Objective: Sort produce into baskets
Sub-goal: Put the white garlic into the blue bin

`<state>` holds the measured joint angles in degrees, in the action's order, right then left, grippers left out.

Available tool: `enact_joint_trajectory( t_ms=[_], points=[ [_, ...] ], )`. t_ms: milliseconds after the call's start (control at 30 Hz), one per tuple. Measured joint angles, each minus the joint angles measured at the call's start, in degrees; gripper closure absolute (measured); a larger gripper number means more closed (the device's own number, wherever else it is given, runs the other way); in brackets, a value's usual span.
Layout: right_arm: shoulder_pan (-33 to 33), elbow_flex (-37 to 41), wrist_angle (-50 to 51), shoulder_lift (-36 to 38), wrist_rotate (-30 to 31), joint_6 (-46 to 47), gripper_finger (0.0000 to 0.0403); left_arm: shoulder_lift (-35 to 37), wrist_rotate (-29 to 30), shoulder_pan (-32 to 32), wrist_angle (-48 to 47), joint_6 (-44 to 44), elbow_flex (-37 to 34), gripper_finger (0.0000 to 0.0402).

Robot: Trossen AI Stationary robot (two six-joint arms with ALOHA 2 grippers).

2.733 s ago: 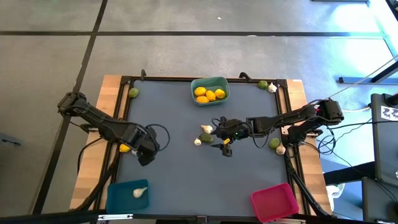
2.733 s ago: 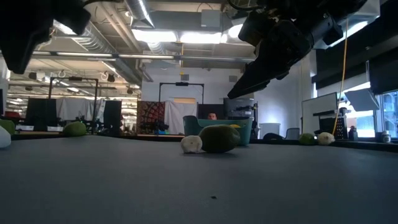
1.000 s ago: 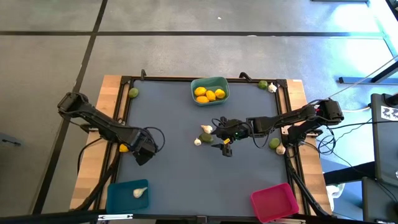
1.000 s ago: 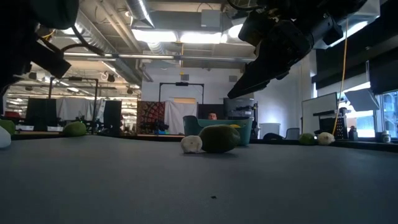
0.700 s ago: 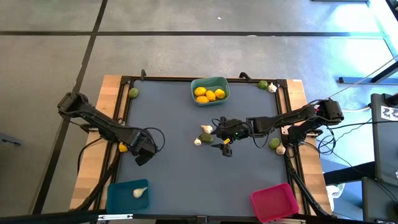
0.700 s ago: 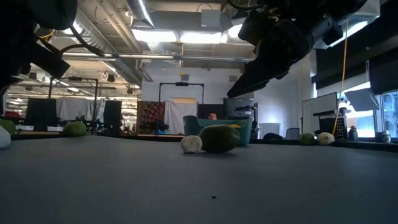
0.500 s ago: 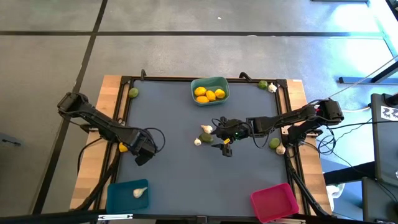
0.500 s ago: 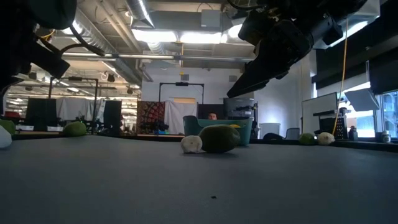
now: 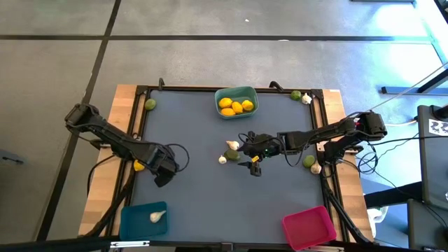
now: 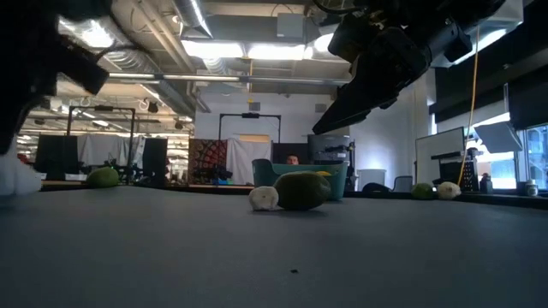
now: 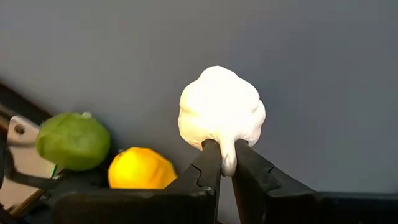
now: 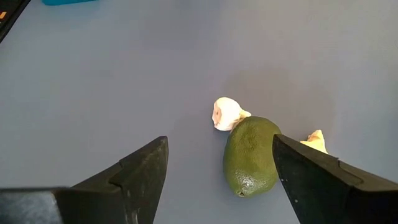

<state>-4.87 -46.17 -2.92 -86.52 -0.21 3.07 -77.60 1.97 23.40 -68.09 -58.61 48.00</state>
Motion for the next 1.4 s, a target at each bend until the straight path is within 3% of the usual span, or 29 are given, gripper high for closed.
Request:
enact_joint_trajectory(
  t_ms=[467,767,933,1267,1400],
  points=[
    [0.0,0.0,0.0,0.0,0.0,0.0,0.0116,0.0,-2.9,8.0,-0.3,-1.4,14.9,0.0372],
    [0.0,0.0,0.0,0.0,0.0,0.0,0.0116,0.0,-4.6,15.4,0.1,-13.1,20.3,0.0371],
    [0.0,0.0,0.0,0.0,0.0,0.1,0.0116,0.0,-8.3,20.2,1.7,-22.7,20.5,0.0371],
    [0.0,0.0,0.1,0.0,0.0,0.1,0.0116,0.0,-8.5,29.1,3.6,-40.4,20.5,0.0371],
    [0.0,0.0,0.2,0.0,0.0,0.1,0.0116,-1.3,-8.5,31.9,4.5,-43.4,20.5,0.0371]
  ],
)
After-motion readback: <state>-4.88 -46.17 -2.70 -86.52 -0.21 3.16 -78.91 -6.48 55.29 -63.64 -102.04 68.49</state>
